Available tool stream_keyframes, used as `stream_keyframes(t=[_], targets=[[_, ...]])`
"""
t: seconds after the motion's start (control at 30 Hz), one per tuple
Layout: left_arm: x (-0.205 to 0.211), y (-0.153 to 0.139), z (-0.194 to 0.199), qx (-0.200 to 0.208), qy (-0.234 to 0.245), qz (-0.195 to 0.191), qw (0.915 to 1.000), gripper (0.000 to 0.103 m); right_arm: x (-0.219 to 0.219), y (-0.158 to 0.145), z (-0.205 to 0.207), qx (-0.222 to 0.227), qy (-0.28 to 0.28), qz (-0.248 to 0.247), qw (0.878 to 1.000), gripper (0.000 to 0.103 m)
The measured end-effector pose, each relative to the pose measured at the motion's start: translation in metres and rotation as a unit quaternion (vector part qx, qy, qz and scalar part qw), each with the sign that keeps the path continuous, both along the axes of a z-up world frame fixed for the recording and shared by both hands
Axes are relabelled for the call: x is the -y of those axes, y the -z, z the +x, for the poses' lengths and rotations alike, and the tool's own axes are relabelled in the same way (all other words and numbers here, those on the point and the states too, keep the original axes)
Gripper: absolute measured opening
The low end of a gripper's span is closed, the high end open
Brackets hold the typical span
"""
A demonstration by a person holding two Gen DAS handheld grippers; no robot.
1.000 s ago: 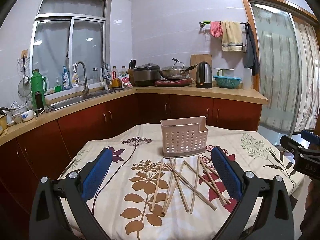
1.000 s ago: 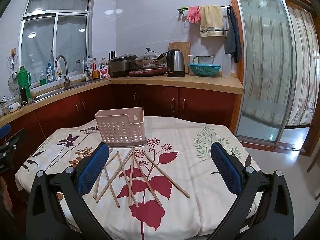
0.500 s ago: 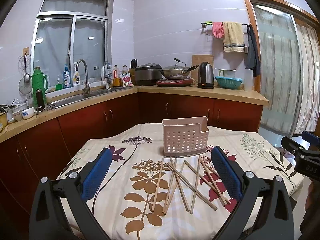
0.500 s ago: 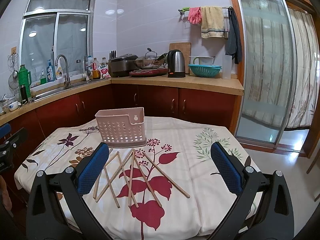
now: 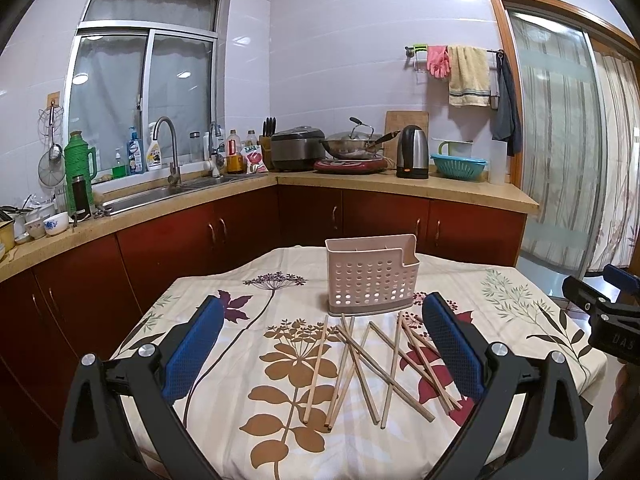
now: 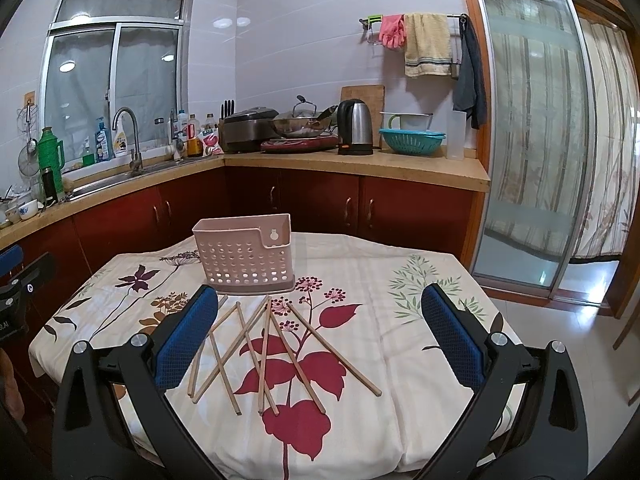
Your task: Organize utensils
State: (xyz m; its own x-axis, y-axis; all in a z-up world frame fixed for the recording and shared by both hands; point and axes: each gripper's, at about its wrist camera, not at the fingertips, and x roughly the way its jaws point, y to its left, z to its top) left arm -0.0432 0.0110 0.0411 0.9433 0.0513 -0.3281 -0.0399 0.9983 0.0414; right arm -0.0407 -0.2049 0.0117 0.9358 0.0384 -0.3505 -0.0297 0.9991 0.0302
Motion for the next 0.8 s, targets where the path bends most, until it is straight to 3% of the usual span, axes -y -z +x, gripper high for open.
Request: stream_keyframes(t=[0.8], targets=[[-0.001, 0.0005, 0.001, 0.004, 0.0, 0.001, 1.0, 0.097, -0.0029, 0.0033, 0.0019, -0.001, -0.002, -0.001, 1.0, 0.099]])
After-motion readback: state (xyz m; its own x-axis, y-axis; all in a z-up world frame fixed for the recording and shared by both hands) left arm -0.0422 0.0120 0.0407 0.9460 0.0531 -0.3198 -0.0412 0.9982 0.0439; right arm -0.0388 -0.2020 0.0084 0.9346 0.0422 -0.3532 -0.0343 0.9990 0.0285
